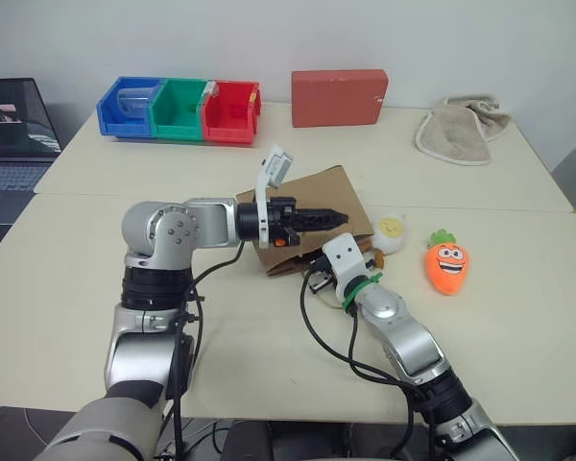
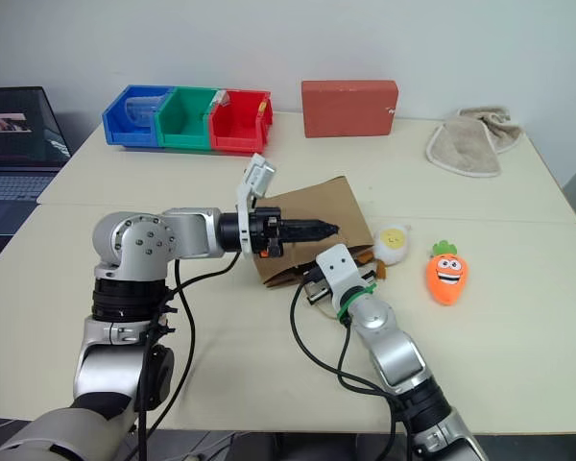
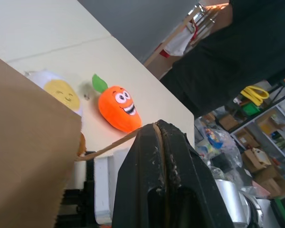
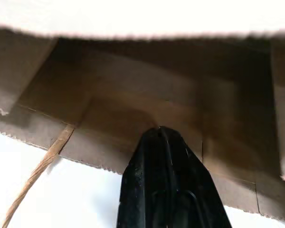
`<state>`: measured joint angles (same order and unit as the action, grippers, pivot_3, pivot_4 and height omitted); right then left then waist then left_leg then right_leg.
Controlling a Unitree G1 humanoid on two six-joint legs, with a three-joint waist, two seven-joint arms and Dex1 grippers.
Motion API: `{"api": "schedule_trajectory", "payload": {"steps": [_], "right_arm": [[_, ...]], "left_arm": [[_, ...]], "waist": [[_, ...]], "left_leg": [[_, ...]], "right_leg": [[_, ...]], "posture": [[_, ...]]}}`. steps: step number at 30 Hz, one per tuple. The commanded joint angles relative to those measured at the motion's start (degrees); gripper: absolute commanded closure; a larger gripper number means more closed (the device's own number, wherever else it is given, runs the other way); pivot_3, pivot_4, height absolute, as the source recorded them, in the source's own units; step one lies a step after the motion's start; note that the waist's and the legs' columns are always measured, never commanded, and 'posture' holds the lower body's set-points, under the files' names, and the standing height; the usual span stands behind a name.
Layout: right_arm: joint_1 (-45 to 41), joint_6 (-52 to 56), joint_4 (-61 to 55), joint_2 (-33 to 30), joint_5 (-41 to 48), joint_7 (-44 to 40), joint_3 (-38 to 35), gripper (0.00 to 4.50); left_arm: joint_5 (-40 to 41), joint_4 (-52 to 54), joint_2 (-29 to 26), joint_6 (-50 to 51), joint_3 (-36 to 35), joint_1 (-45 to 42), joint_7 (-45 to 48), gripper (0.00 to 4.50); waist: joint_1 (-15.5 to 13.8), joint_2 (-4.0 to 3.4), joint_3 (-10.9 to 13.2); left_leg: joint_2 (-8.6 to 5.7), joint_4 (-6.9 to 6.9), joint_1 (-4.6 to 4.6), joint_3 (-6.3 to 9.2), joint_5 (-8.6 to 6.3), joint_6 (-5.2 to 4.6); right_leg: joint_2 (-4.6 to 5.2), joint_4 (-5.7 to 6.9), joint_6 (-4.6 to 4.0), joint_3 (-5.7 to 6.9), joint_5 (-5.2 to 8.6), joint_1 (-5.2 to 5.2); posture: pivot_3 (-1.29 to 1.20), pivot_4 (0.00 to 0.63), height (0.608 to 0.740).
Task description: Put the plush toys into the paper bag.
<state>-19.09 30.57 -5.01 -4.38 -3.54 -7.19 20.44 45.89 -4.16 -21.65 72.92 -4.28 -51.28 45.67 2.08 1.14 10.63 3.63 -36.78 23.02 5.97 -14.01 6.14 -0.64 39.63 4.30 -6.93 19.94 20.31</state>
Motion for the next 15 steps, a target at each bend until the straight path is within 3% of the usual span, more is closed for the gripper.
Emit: {"api": "schedule_trajectory", "payload": {"steps": [1, 10, 15], "right_arm": [[0.53, 0.77, -0.64, 0.57, -0.64, -0.28, -0.39, 4.48], [-0.07, 0.92, -0.08, 1.76, -0.67, -1.34, -0.18, 4.48], [-0.34, 0.84, 0.39, 2.19, -0.72, -2.08, 0.09, 4.48]], "left_arm": [[-3.24, -2.47, -2.45, -8.35, -0.44, -5.35, 2.34, 4.5], [-13.27, -9.14, -4.69, -26.53, 3.75, -14.14, 7.65, 4.5], [-20.88, -7.59, -4.68, -39.42, 8.23, -16.43, 10.27, 4.5]], "waist": [[0.01, -0.02, 0.01], [0.28, -0.04, 0.02], [0.42, -0.05, 0.03]], "left_leg": [[0.0, 0.01, 0.0, 0.01, 0.01, 0.02], [0.0, 0.15, -0.02, -0.01, 0.03, 0.05], [0.0, 0.27, 0.01, -0.02, 0.05, 0.08]], "right_leg": [[0.0, 0.0, 0.0, 0.02, 0.0, 0.01], [-0.01, -0.03, 0.0, 0.0, 0.0, 0.06], [-0.01, -0.05, -0.02, 0.0, 0.01, 0.14]], "posture": [[0.0, 0.15, 0.74], [0.0, 0.15, 0.74], [0.0, 0.15, 0.74]]}}
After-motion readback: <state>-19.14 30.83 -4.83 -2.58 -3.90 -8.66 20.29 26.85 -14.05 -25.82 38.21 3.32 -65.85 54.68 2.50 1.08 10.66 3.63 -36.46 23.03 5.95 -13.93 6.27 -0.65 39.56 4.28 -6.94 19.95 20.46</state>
